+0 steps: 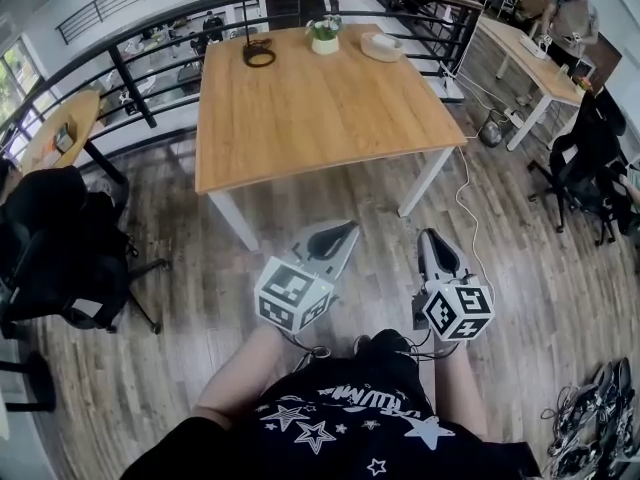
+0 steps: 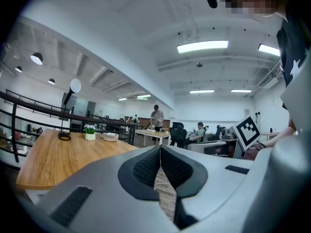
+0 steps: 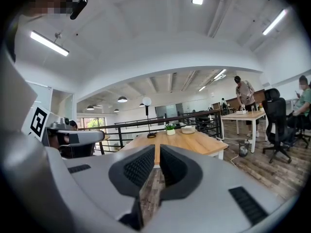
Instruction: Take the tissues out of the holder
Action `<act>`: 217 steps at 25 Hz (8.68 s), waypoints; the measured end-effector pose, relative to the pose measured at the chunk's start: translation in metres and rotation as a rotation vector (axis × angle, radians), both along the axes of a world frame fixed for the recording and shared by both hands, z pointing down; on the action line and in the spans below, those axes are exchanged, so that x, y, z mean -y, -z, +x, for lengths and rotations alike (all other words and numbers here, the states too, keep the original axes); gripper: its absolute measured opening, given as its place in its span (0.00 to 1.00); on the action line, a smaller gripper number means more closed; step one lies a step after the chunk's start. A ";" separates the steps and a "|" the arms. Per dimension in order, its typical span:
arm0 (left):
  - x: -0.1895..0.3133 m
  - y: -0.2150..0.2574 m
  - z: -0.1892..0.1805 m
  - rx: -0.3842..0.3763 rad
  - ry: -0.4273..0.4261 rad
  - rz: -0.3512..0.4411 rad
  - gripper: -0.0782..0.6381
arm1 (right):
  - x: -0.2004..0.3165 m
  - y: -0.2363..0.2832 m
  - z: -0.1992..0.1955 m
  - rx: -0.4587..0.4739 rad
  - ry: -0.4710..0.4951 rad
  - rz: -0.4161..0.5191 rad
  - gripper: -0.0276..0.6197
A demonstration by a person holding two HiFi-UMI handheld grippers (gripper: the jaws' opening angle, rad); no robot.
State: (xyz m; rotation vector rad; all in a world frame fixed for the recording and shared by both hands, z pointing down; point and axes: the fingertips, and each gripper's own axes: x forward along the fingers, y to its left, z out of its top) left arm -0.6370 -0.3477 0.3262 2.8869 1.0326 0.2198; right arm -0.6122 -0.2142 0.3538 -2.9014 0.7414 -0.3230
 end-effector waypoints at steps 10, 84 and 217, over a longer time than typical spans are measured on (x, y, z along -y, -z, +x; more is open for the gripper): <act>-0.005 -0.006 -0.012 0.010 -0.022 -0.025 0.13 | -0.028 -0.011 -0.014 0.014 -0.118 -0.027 0.11; -0.367 -0.069 0.427 0.088 -0.046 0.021 0.13 | -0.423 -0.054 0.400 0.045 -0.230 0.065 0.11; -0.208 -0.107 0.857 0.148 1.320 -0.006 0.13 | -0.102 -0.110 1.045 0.157 1.078 0.036 0.11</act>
